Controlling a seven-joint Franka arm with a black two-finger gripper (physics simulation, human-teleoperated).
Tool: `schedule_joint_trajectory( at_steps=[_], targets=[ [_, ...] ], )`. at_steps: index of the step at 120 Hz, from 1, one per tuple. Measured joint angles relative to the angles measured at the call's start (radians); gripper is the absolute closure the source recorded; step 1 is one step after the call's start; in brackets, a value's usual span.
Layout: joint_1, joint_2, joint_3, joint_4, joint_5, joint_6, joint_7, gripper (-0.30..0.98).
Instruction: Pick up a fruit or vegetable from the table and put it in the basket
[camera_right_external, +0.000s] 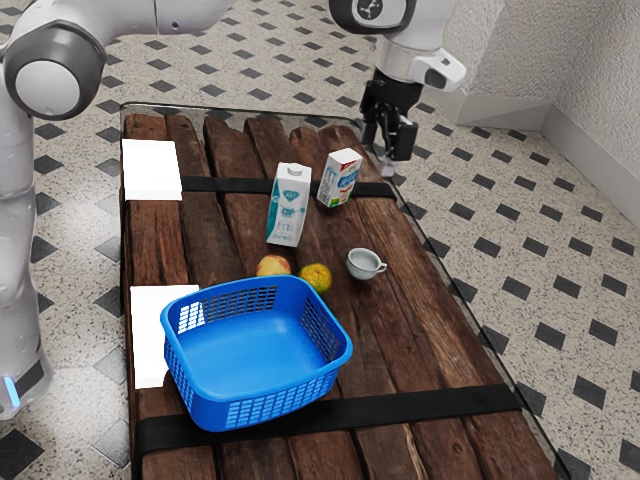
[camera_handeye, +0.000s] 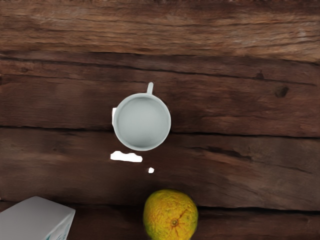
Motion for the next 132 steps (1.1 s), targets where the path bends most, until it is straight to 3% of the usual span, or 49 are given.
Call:
schedule_joint_trajectory(
  at_steps=[73, 100, 132],
  targets=[
    [-0.02, 0.029, -0.058, 0.015, 0.01, 0.016, -0.02, 0.0],
    [-0.011, -0.179, -0.07, -0.445, 0.01, 0.202, -0.022, 0.0],
    [-0.012, -0.222, -0.061, -0.586, 0.007, 0.364, -0.023, 0.0]
  ],
)
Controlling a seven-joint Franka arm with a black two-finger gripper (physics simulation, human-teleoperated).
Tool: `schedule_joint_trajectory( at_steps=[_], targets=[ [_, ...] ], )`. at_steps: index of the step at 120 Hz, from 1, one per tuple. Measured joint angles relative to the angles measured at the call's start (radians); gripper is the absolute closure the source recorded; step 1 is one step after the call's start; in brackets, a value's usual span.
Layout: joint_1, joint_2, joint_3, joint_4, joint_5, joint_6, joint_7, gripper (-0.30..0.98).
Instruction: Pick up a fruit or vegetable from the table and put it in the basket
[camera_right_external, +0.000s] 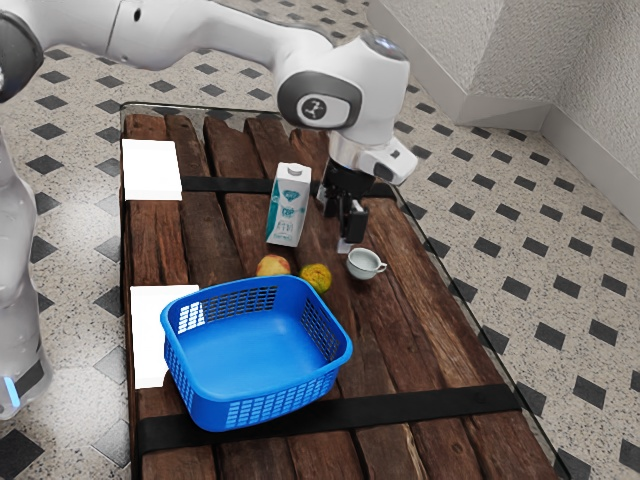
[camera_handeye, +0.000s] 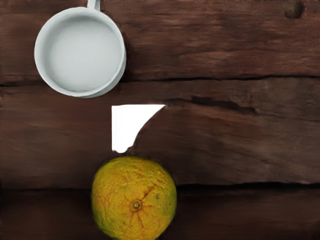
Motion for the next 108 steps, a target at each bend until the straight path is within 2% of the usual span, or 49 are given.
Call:
schedule_joint_trajectory(
  at_steps=[55, 108],
  targets=[
    [0.01, 0.035, 0.026, -0.148, -0.016, 0.18, -0.001, 0.0],
    [0.01, 0.046, 0.037, -0.22, -0.021, 0.272, -0.001, 0.0]
  ],
)
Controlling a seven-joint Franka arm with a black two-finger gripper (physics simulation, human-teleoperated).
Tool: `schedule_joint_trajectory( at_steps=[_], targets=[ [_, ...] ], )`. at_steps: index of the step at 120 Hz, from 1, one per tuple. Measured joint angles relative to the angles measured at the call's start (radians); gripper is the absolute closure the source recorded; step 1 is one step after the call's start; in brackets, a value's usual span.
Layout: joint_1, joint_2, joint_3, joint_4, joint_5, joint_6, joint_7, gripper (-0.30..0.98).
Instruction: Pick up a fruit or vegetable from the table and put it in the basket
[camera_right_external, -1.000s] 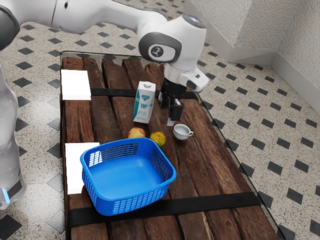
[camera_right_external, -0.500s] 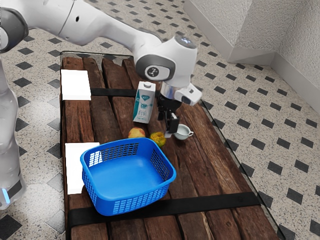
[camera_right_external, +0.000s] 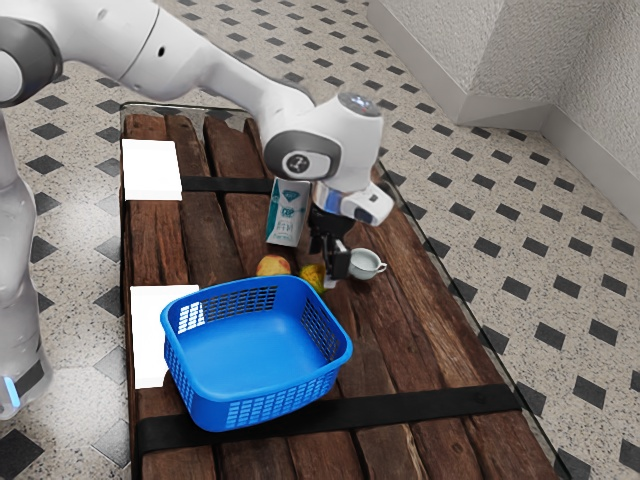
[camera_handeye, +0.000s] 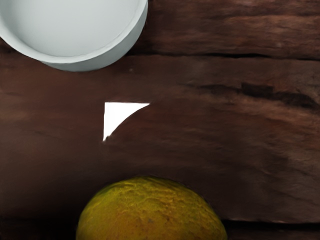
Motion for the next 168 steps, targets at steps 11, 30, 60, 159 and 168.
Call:
schedule_joint_trajectory(
  at_steps=[11, 30, 60, 159, 168],
  targets=[
    [-0.001, 0.011, 0.0, -0.011, -0.005, 0.017, 0.0, 0.0],
    [-0.002, 0.028, 0.012, -0.015, -0.011, 0.039, 0.0, 0.0],
    [-0.003, 0.044, 0.012, -0.026, -0.024, 0.06, 0.0, 0.03],
    [-0.013, -0.34, -0.143, -0.025, -0.015, -0.1, -0.013, 0.35],
    [-0.03, -0.374, -0.183, -0.025, -0.02, -0.14, -0.012, 0.35]
  ],
)
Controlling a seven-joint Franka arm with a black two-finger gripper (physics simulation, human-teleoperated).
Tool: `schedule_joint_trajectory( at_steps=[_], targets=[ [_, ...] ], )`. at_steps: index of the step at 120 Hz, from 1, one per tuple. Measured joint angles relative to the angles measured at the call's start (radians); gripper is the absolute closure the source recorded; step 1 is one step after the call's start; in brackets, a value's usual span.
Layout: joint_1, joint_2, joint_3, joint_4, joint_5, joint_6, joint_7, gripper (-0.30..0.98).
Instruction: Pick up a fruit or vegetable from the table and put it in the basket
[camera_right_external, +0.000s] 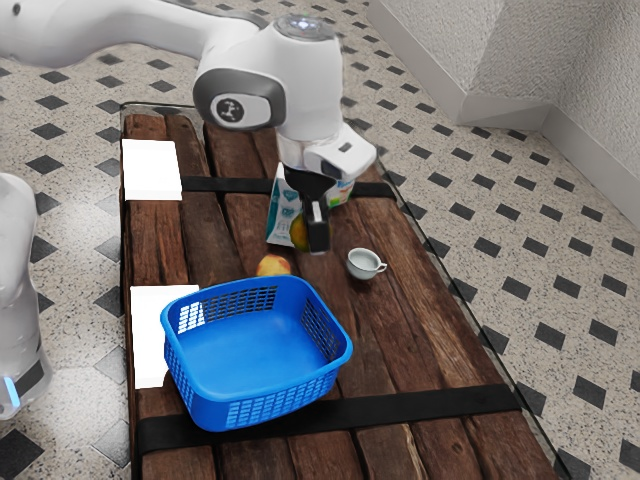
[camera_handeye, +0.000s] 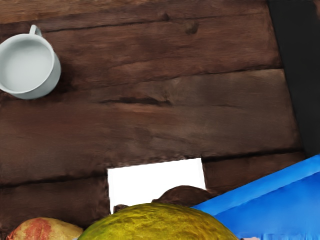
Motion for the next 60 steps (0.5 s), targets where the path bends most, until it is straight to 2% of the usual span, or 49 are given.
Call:
schedule_joint_trajectory(
  at_steps=[16, 32, 44, 60],
  targets=[
    [-0.076, -0.044, -0.035, -0.003, -0.006, -0.056, 0.001, 0.35],
    [-0.108, -0.088, -0.06, -0.016, -0.01, -0.097, 0.002, 0.35],
    [-0.113, -0.095, -0.072, -0.017, -0.014, -0.115, 0.005, 0.17],
    [-0.114, -0.094, -0.075, -0.017, -0.017, -0.126, 0.007, 0.07]
  ],
)
